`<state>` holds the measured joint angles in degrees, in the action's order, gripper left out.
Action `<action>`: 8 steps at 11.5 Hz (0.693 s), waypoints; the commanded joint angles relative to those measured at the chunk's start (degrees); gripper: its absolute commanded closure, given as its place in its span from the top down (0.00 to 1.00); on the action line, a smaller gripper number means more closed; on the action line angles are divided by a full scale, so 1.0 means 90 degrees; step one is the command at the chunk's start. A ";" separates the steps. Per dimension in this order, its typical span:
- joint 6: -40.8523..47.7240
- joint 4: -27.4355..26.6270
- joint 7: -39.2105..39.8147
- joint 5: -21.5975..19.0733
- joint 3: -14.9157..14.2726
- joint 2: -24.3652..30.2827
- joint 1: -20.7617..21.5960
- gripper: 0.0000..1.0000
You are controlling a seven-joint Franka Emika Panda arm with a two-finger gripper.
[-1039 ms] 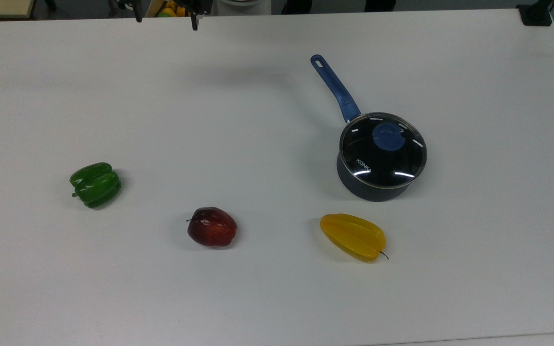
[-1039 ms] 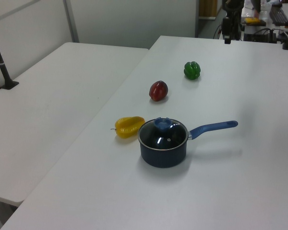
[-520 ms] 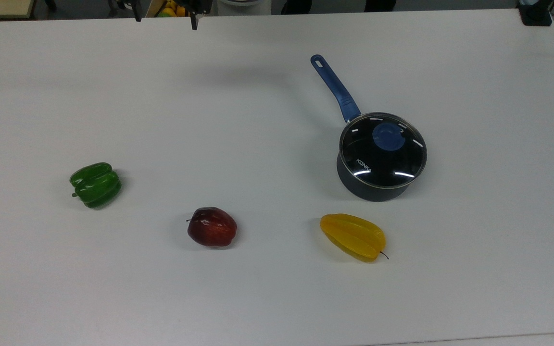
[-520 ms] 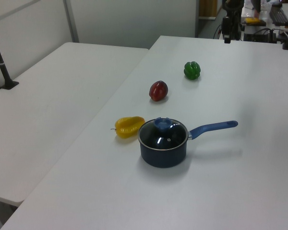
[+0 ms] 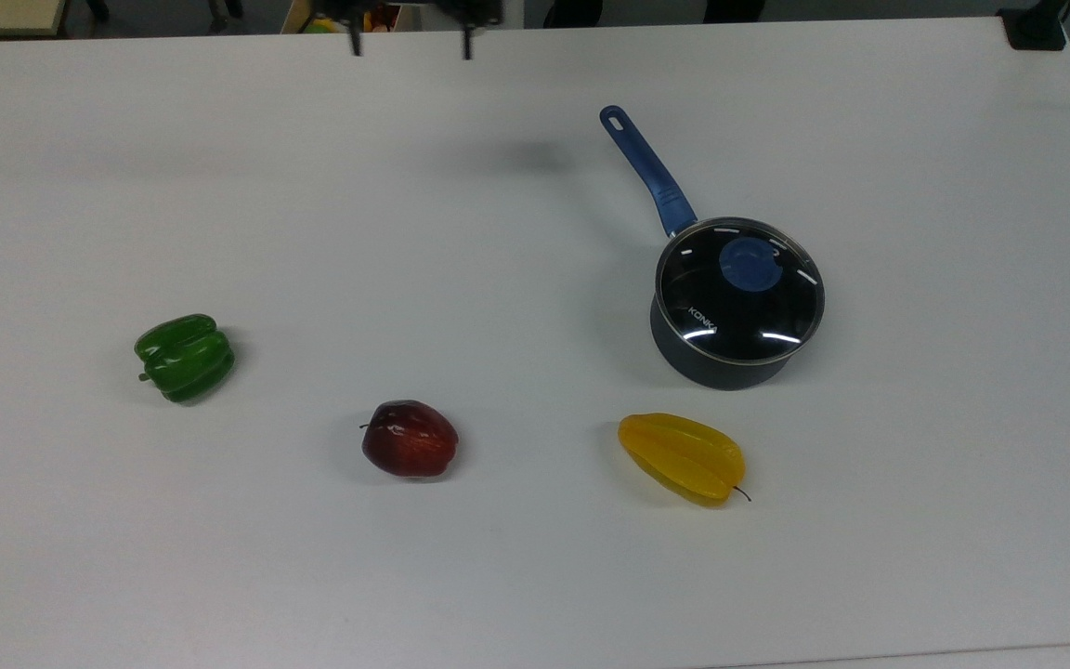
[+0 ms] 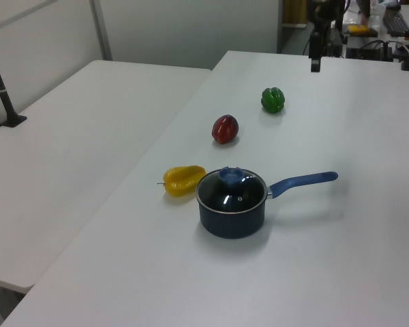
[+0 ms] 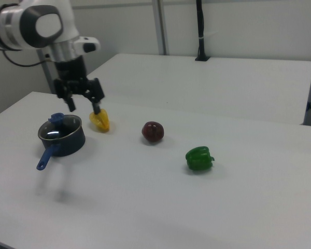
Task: Open lid
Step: 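Move the open gripper toward the saucepan lid, then lower the open gripper over the blue knob of the glass lid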
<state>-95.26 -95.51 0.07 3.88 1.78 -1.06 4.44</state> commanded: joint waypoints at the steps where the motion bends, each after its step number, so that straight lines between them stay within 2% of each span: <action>1: -0.0245 -0.0042 0.0100 -0.0459 -0.0051 0.0010 0.0833 1.00; 4: -0.1539 -0.0567 -0.0055 -0.0558 -0.0041 0.0010 0.1624 1.00; 6: -0.2944 -0.1191 -0.0252 -0.0568 -0.0041 -0.0039 0.1937 1.00; 8: -0.3787 -0.1506 -0.0320 -0.0568 -0.0041 -0.0214 0.2056 1.00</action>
<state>-121.16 -104.55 -1.66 -0.22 2.19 -2.70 21.41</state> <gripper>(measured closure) 0.000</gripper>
